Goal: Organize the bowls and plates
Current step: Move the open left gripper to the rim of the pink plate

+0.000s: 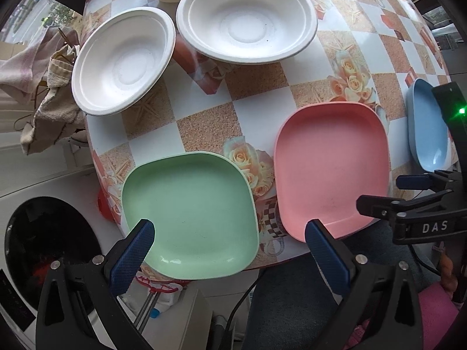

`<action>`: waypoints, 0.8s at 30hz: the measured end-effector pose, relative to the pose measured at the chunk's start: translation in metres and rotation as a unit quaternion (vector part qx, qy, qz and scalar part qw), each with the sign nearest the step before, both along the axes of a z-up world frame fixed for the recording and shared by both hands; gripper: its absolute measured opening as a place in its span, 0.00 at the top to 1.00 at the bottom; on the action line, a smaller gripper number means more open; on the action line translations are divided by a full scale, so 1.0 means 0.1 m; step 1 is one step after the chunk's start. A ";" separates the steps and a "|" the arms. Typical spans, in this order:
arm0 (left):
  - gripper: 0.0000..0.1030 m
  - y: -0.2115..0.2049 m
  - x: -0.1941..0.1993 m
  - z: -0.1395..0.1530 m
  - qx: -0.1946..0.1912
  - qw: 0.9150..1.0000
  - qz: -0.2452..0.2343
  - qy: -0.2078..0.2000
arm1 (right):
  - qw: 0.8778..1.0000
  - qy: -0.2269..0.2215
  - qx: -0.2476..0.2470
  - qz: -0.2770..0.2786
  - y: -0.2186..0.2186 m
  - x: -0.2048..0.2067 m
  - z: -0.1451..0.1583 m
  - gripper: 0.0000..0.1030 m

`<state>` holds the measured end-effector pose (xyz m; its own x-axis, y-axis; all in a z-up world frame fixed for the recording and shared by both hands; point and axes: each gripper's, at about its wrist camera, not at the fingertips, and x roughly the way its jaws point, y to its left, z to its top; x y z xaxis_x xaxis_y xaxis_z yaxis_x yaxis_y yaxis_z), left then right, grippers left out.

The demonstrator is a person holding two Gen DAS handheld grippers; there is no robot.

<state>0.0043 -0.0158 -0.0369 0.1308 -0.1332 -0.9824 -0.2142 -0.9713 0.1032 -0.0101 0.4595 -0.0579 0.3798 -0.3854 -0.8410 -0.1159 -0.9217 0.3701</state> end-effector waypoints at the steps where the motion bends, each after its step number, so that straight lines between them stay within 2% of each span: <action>1: 0.00 -0.01 0.00 -0.01 -0.001 1.000 0.002 0.000 | 1.000 -0.003 0.001 0.000 -0.04 0.00 -0.04 0.00; 3: 0.00 -0.04 0.00 -0.03 -0.003 1.000 0.006 -0.002 | 1.000 0.002 0.015 0.001 -0.11 0.02 -0.13 0.00; 6: 0.00 -0.05 0.02 -0.04 -0.004 1.000 0.009 -0.005 | 0.999 0.035 0.031 0.006 -0.18 -0.04 -0.13 0.00; 8: 0.00 -0.03 0.00 -0.06 -0.002 1.000 0.007 0.001 | 0.995 0.063 0.076 0.025 -0.19 -0.07 -0.07 0.00; 16: 0.00 0.14 0.00 -0.07 -0.011 1.000 -0.012 0.006 | 0.982 0.079 0.166 0.036 -0.09 -0.12 -0.12 0.00; 24: 0.00 0.40 -0.12 -0.20 0.006 0.999 -0.045 0.010 | 0.980 0.075 0.184 -0.006 0.20 -0.18 -0.02 0.00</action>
